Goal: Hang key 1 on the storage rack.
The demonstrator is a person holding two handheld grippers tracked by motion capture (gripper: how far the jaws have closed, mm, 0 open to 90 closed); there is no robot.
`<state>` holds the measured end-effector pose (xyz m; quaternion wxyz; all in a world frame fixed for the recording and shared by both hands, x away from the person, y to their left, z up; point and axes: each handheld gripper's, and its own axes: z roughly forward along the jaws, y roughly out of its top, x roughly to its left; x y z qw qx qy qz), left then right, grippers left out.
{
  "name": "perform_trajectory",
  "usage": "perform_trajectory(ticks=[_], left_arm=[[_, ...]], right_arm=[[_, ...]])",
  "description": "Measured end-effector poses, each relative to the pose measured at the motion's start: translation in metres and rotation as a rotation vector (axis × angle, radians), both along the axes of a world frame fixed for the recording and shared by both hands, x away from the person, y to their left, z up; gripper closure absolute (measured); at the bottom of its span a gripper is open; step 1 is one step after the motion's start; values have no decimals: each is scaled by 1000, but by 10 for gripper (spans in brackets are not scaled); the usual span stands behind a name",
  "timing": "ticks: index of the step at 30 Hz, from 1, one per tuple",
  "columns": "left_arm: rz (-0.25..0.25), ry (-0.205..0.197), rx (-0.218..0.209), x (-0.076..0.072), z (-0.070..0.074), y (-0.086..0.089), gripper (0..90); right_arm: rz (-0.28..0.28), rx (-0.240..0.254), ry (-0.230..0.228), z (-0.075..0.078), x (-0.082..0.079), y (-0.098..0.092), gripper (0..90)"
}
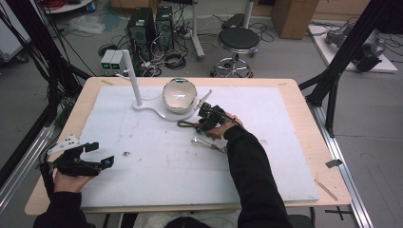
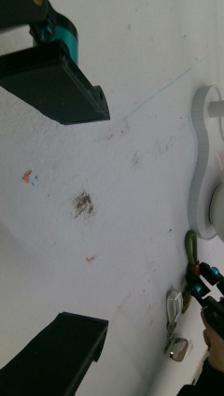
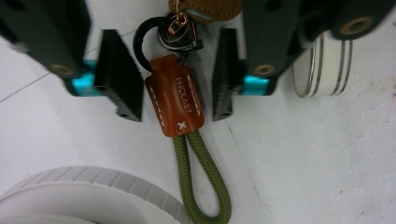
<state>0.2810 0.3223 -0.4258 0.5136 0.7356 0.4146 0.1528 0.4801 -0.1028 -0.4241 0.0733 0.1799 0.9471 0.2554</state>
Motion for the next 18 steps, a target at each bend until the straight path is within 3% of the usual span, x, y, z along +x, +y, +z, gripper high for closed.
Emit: perform_trajectory(ticks=[8,15,18], left_arm=[[-3,3,-3,0,-1,0,28],[5,-3,-11,0,-1,2,28],[0,-2,-7,1,-1,2,28]], right_arm=[[64,-53,-71,3,-8,4,734],[63,-48,-34,6,-8,-1,743],[56,-24,-27,11,-10,-2,744]])
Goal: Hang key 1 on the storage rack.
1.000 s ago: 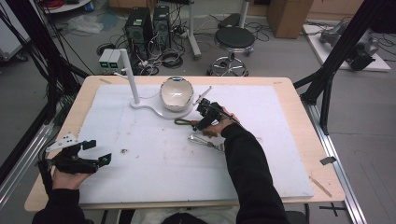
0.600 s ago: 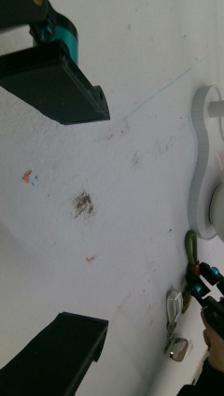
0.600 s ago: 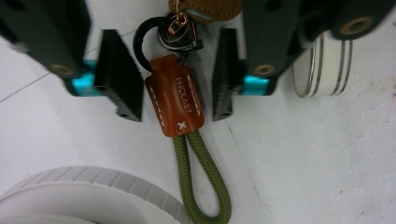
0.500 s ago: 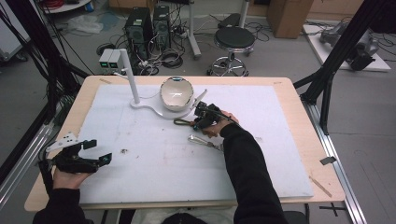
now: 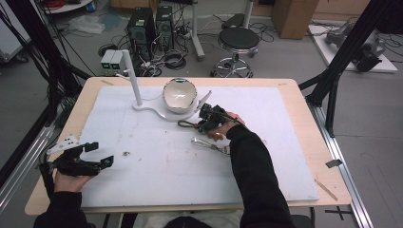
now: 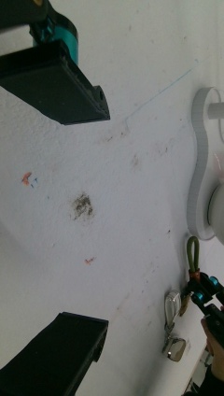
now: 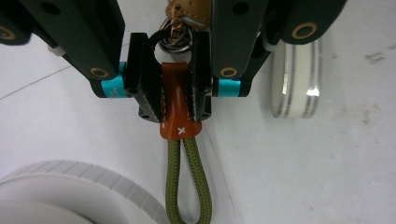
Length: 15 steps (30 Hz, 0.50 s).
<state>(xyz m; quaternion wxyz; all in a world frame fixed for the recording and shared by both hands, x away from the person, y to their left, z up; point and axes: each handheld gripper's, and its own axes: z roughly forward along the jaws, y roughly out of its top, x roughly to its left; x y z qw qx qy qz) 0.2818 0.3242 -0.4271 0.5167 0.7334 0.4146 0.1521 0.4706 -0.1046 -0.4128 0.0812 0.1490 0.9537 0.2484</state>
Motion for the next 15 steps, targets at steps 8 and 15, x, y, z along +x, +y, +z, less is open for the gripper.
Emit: perform_trajectory(ticks=[8,15], left_arm=[[-5,-4,-8,0,0,0,28],[-1,-7,-18,0,0,0,28]], right_arm=[[-14,31,-3,14,-6,-6,744],[-40,81,-30,28,-9,-12,743]])
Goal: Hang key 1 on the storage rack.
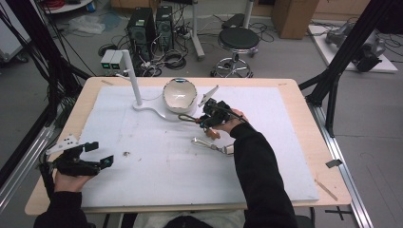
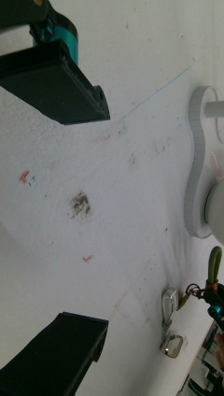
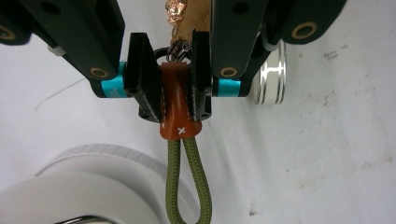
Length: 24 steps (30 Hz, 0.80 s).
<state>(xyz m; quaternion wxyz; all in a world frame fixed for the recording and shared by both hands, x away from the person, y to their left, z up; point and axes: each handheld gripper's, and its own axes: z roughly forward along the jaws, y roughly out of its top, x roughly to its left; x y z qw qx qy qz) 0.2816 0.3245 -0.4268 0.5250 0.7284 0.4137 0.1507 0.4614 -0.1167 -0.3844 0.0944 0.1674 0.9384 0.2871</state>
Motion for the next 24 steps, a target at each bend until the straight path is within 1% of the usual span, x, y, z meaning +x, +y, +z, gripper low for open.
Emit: perform_trajectory(ticks=[1,2,3,6,7,9,10,11,12,13,14,15,16,17,18,21,22,23,24], left_arm=[[-2,-3,-4,0,0,0,28],[-3,-5,-10,0,0,0,28],[-2,-7,-19,0,0,0,28],[-1,-8,-18,1,0,0,28],[-4,-6,-12,1,0,0,28],[-5,-5,-13,1,0,0,28],[-5,-7,-20,1,0,0,28],[-5,-7,-20,1,0,0,28],[-5,-8,-22,1,0,-1,28],[-8,-9,-20,1,0,-1,28],[-9,-9,-20,1,0,-1,28],[-6,-8,-19,1,0,-1,28],[-6,-9,-20,0,0,0,28],[-4,-10,-22,0,1,0,28],[-3,-10,-20,0,1,0,28],[-2,-6,-15,0,0,0,28],[-1,-6,-12,0,0,0,28],[1,-7,-15,0,0,0,28],[1,-7,-20,0,0,0,28]], right_arm=[[-26,25,0,3,-1,-2,743],[-26,25,0,3,-1,-2,743],[-36,44,9,6,-1,-3,743],[-37,55,7,10,-2,-2,744],[-33,54,-3,15,-3,0,743],[-33,55,-4,18,-4,1,743],[-38,62,-4,25,-4,3,743],[-38,62,-4,25,-4,3,743],[-39,68,-4,29,-4,4,743],[-32,72,-7,38,-5,7,743],[-32,72,-7,38,-5,7,743],[-29,92,-2,47,-5,10,743],[-29,92,-2,47,-5,10,743],[-24,98,-9,50,-5,12,743],[-20,92,-15,54,-5,14,743],[-12,92,-10,64,-6,19,743],[-2,97,-19,67,-4,21,743],[-1,95,-6,73,-5,25,743],[5,100,-17,75,-4,26,743]])
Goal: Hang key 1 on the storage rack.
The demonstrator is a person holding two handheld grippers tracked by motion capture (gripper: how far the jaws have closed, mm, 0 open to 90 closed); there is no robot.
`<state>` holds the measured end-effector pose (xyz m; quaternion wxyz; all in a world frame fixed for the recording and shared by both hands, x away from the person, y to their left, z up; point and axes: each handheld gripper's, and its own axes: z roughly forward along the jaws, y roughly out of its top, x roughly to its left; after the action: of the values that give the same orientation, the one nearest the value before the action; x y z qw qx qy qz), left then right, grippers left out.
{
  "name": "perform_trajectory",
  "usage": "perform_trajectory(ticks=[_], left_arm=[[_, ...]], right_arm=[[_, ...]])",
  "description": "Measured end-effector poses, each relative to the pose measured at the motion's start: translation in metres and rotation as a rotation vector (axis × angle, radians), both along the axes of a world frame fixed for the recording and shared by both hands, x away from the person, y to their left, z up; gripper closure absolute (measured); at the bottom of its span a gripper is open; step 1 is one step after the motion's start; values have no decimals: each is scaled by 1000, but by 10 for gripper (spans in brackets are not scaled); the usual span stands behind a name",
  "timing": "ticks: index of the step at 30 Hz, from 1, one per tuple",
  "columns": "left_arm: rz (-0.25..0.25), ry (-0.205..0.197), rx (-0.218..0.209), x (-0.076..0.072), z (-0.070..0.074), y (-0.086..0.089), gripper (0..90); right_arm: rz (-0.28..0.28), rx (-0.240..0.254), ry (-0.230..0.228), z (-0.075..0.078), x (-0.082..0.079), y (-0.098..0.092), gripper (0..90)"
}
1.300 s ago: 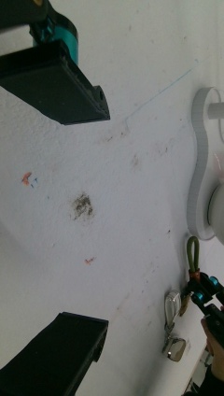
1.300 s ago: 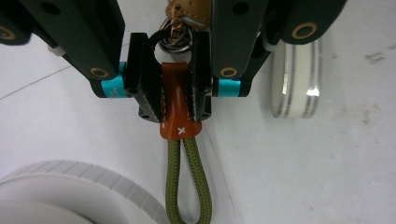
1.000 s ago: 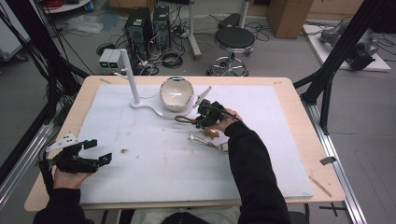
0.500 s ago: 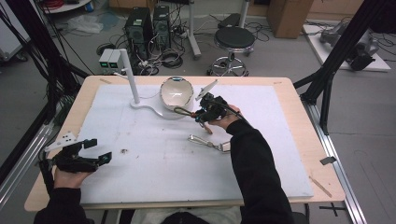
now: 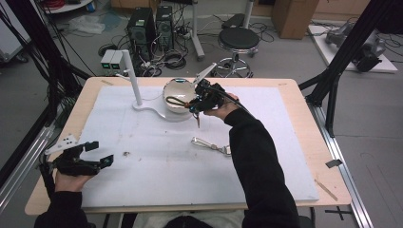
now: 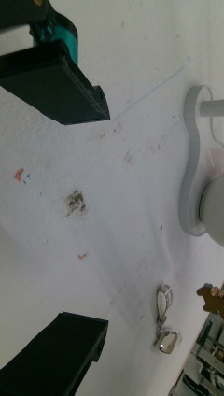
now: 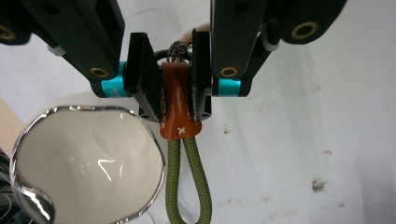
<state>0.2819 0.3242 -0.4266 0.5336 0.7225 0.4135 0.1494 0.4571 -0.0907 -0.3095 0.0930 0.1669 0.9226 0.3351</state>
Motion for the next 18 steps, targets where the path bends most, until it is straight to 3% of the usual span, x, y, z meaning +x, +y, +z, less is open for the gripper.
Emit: perform_trajectory(ticks=[11,15,18], left_arm=[[-3,1,0,0,0,1,28],[-1,4,-15,0,0,1,29],[-4,5,-21,0,0,1,28]], right_arm=[[20,31,-20,25,3,21,742],[23,14,-45,35,8,33,742],[19,36,-38,45,12,41,742]])
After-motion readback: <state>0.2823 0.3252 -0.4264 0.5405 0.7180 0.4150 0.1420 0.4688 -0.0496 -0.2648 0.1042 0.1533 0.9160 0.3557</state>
